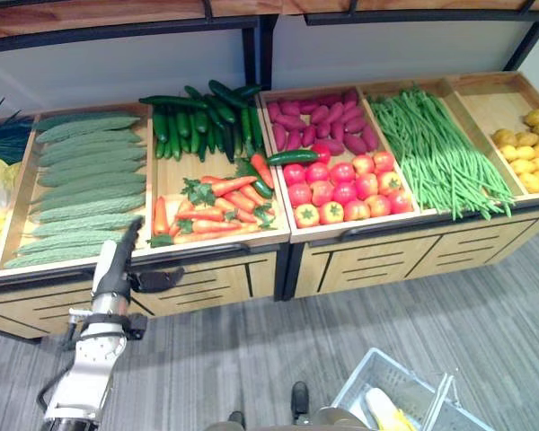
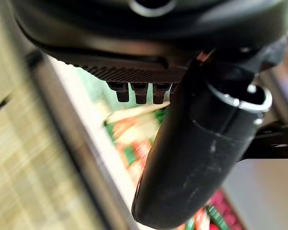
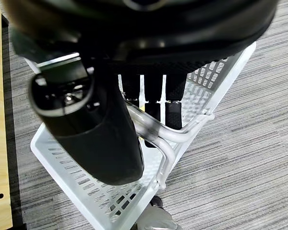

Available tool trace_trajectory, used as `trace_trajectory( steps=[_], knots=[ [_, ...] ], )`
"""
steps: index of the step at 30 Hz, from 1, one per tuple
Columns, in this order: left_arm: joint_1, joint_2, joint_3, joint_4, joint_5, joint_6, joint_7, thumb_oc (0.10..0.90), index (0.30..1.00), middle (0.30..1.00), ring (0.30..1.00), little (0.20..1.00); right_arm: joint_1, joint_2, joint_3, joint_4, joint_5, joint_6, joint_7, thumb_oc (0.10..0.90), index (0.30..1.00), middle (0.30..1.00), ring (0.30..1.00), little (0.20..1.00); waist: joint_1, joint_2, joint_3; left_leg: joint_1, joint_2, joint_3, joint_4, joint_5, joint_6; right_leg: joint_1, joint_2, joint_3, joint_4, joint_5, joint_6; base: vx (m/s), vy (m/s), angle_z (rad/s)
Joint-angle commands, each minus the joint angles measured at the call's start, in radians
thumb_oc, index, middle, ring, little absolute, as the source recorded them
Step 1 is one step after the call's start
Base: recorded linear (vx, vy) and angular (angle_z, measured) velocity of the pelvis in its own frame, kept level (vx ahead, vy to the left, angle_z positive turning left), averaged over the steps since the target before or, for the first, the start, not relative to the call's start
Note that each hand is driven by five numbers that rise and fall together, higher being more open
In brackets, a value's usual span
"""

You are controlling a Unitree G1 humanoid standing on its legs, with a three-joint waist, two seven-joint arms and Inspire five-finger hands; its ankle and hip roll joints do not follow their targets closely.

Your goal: Get the vegetables into the basket

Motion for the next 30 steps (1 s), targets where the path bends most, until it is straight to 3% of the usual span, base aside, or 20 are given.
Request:
trace_trajectory(
  steps=[1, 5, 14, 19, 23, 30],
  knots=[
    [-0.122, 0.089, 0.054, -0.068, 0.144, -0.087, 0.111, 0.9, 1.0, 1.0, 1.0, 1.0, 0.001, -0.014, 0.094, 0.059, -0.051, 0.009, 0.001, 0.4, 0.3, 0.3, 0.3, 0.3, -0.027, -0.023, -0.059, -0.03, 0.015, 0.016, 0.0, -0.012, -0.053, 0.079, -0.086, 0.025, 0.025, -0.116, 0.102, 0.01, 0.017, -0.06],
    [-0.209, 0.144, 0.019, -0.005, 0.242, -0.064, 0.139, 0.9, 1.0, 1.0, 1.0, 1.0, -0.004, -0.018, 0.109, 0.066, -0.062, 0.008, 0.001, 0.4, 0.3, 0.3, 0.3, 0.3, -0.039, -0.017, -0.067, -0.019, 0.014, 0.025, 0.0, -0.016, -0.053, 0.082, -0.087, 0.032, 0.026, -0.117, 0.103, 0.02, 0.013, -0.08],
    [-0.58, 0.274, -0.279, 0.42, 0.513, 0.078, 0.152, 0.9, 1.0, 1.0, 1.0, 1.0, -0.01, -0.046, 0.132, 0.089, -0.076, 0.004, -0.005, 0.4, 0.3, 0.3, 0.3, 0.3, -0.094, -0.001, -0.073, -0.017, 0.015, 0.049, 0.0, -0.019, -0.058, 0.07, -0.088, 0.055, 0.034, -0.116, 0.114, 0.02, 0.008, -0.09],
    [-0.781, 0.273, -0.487, 0.708, 0.562, 0.119, 0.128, 0.9, 1.0, 1.0, 1.0, 1.0, -0.019, -0.058, 0.15, 0.098, -0.069, -0.002, -0.02, 0.4, 0.3, 0.3, 0.3, 0.3, -0.119, 0.004, -0.062, -0.037, 0.018, 0.061, 0.0, -0.021, -0.06, 0.048, -0.084, 0.061, 0.029, -0.114, 0.123, 0.01, -0.003, -0.08],
    [-0.895, 0.261, -0.593, 0.879, 0.559, 0.134, 0.122, 0.9, 1.0, 1.0, 1.0, 1.0, -0.038, -0.057, 0.178, 0.093, -0.053, -0.013, -0.031, 0.4, 0.3, 0.3, 0.3, 0.3, -0.136, 0.001, -0.048, -0.083, 0.024, 0.071, 0.0, -0.004, -0.063, -0.003, -0.082, 0.07, 0.025, -0.096, 0.13, -0.04, -0.006, -0.08],
    [-0.952, 0.235, -0.653, 1.018, 0.529, 0.137, 0.131, 0.9, 1.0, 1.0, 1.0, 1.0, -0.052, -0.045, 0.213, 0.086, -0.045, -0.02, -0.045, 0.4, 0.3, 0.3, 0.3, 0.3, -0.149, -0.001, -0.035, -0.125, 0.024, 0.086, 0.0, 0.005, -0.06, -0.053, -0.08, 0.085, 0.022, -0.08, 0.137, -0.01, 0.006, -0.08]
  ],
)
